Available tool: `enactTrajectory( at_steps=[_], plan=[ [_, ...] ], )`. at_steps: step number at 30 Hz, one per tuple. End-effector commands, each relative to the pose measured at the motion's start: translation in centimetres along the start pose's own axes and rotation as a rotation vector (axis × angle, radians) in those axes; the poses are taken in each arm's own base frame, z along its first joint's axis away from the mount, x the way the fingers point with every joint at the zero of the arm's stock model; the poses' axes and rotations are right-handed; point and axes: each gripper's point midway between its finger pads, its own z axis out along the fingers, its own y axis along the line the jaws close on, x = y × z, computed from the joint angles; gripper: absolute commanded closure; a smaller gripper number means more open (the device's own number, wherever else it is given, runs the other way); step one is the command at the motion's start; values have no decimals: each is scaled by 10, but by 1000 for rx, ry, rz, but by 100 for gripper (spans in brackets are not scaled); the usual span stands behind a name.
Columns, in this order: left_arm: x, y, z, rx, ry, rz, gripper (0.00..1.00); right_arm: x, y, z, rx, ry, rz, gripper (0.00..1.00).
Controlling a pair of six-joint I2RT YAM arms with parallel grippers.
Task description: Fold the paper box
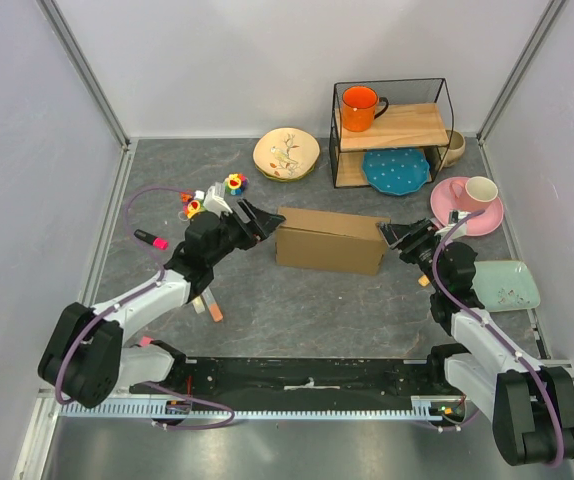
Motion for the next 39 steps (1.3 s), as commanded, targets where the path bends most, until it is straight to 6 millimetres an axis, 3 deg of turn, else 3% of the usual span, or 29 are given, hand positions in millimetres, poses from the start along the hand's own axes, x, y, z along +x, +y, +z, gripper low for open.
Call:
enactTrajectory(
  at_steps=[1,10,18,24,35,39],
  plan=[
    [5,-9,4,75,26,-60,16,44,-79,-20,290,145,-16,29],
    [16,10,9,93,50,-155,22,48,-81,-23,295,153,-20,29],
    [50,52,12,33,113,-229,28,53,-89,-29,318,160,-24,29],
    [67,71,9,7,130,-260,37,49,-86,-28,313,152,-25,29],
    [55,65,12,-15,117,-196,38,-3,-10,-4,142,65,36,23],
    [53,63,14,-16,122,-186,38,-8,-2,-2,107,60,50,23]
  ],
)
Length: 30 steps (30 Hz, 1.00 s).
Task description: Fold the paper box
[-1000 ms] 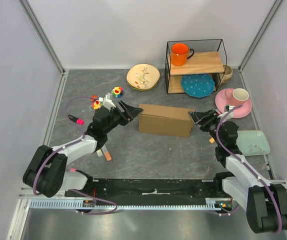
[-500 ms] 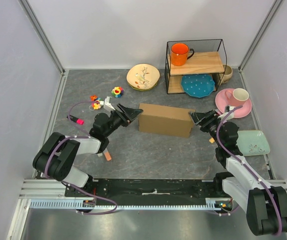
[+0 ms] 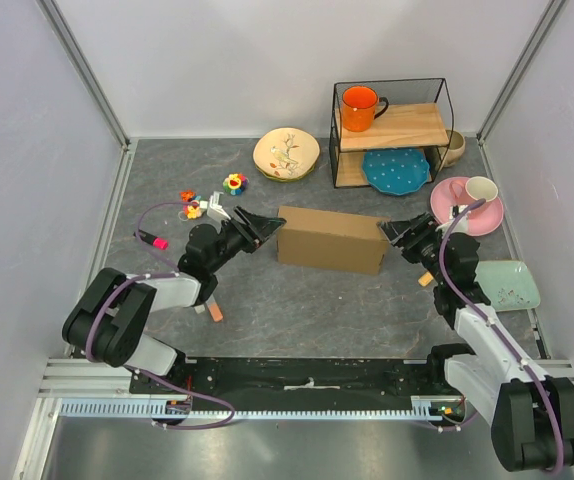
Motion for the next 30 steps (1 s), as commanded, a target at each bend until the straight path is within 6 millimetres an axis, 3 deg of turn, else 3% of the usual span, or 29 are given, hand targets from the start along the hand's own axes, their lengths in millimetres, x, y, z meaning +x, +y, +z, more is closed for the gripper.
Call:
enactTrajectory(
  at_steps=[1,4,9,10,16,20,23,26,30],
  plan=[
    [25,56,-11,-213,98,-11,38,-4,-8,1,41,5,29,23],
    [24,55,-10,-216,103,-8,37,-2,-14,-1,38,0,39,23],
    [24,56,-9,-220,108,-4,37,17,-46,-7,75,15,82,23],
    [24,56,-9,-221,109,0,37,22,-69,-12,122,16,115,24],
    [32,71,-14,-256,121,-9,39,54,-122,-27,246,62,137,25],
    [36,76,-17,-260,122,-24,45,57,-126,-25,262,83,147,27],
    [30,64,-14,-225,110,-14,47,54,-124,-22,261,97,138,29],
    [19,45,-12,-183,84,22,41,39,-103,-18,207,69,128,26],
    [5,22,-10,-156,63,56,30,-5,-56,-9,128,9,84,19]
  ],
)
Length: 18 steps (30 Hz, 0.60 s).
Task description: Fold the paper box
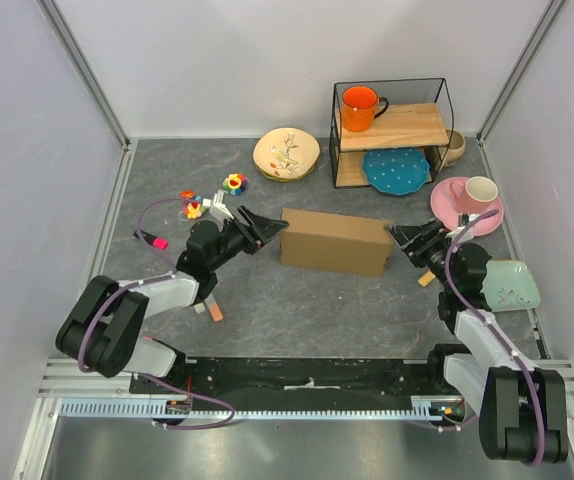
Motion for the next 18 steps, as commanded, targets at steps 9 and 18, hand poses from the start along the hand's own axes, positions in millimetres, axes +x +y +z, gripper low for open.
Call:
enactTrajectory(
  at_steps=[9,18],
  plan=[
    [-10,5,-9,-109,13,76,28,-3,-23,10,226,114,-49,18],
    [3,10,-23,-109,48,126,48,37,-17,-3,260,223,-182,41]
  ],
)
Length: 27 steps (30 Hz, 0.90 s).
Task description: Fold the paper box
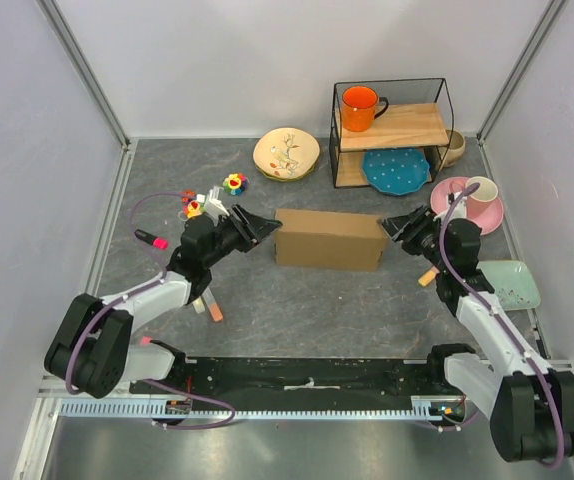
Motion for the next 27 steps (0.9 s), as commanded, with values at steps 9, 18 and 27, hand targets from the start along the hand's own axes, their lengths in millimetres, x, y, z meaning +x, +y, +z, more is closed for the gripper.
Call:
enactTrajectory(
  at_steps=[9,18,27],
  plan=[
    [52,-3,-48,28,82,206,68,87,-22,-51,64,161,-96,64],
    [55,-21,-115,95,-17,326,38,101,-13,-72,35,212,-110,34],
    [20,-43,-135,56,-144,358,16,45,38,-84,-17,54,-153,11]
  ],
)
